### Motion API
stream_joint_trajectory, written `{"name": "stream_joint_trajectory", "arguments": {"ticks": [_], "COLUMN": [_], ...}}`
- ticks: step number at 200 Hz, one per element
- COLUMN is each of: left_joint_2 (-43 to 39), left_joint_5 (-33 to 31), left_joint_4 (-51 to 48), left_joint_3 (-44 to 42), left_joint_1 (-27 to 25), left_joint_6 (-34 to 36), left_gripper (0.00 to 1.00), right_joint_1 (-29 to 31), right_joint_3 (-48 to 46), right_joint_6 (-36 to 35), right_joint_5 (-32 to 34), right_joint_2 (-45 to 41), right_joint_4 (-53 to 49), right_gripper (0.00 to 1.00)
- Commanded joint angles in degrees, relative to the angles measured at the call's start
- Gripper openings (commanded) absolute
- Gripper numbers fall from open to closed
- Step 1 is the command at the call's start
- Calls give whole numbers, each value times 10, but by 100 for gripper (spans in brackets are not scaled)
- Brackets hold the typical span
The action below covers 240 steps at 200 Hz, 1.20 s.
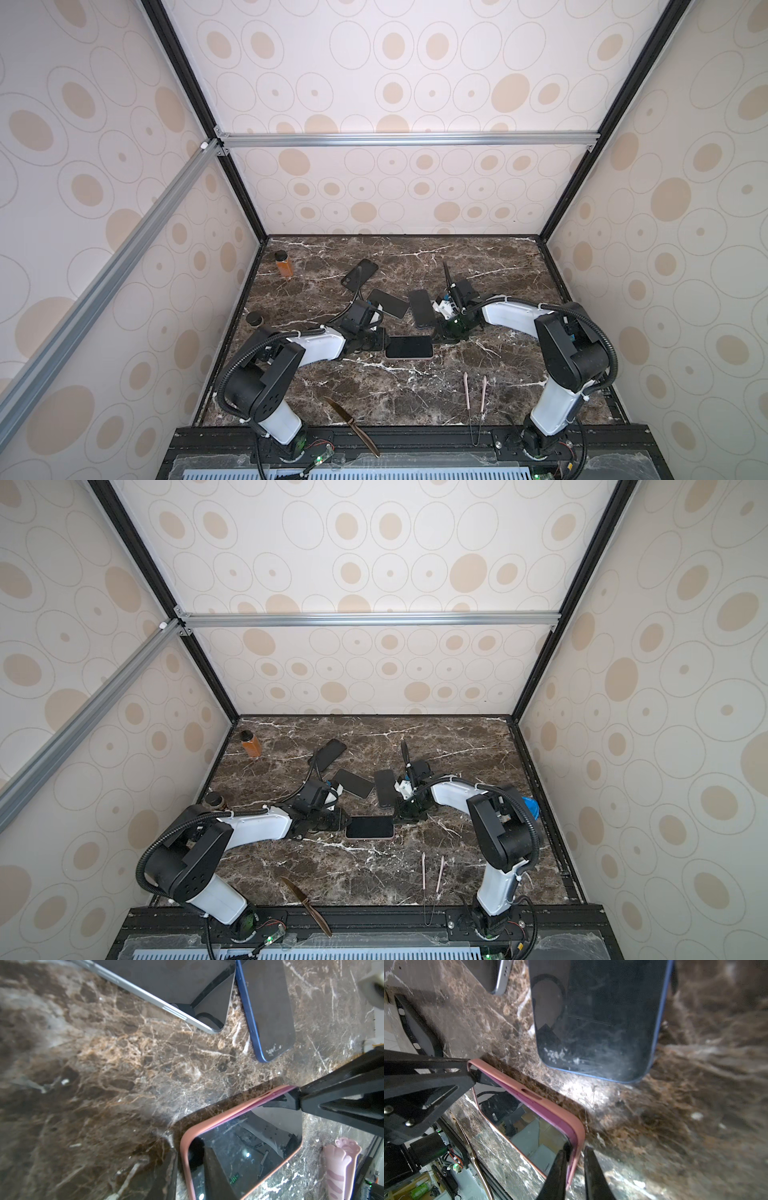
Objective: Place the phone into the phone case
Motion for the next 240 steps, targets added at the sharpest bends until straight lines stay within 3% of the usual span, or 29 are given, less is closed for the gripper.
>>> {"name": "stream_joint_trajectory", "arguments": {"ticks": [1,87,240], "left_joint_2": [7,-4,-9], "left_joint_5": [2,34,43], "left_joint_4": [-16,27,48], "left_joint_3": [14,-23,-40], "left_joint_1": [3,3,3], "left_joint_6": [7,-22,-36], "left_gripper": [22,21,20], "right_joint_1": [-2,1,104], "right_joint_3": [12,17,86], "right_joint_6": [-6,-11,6], "right_joint_5": [3,3,180], "right_joint_2": [12,29,152], "right_joint_4": [-2,-10,-80], "right_gripper": [16,12,9]}}
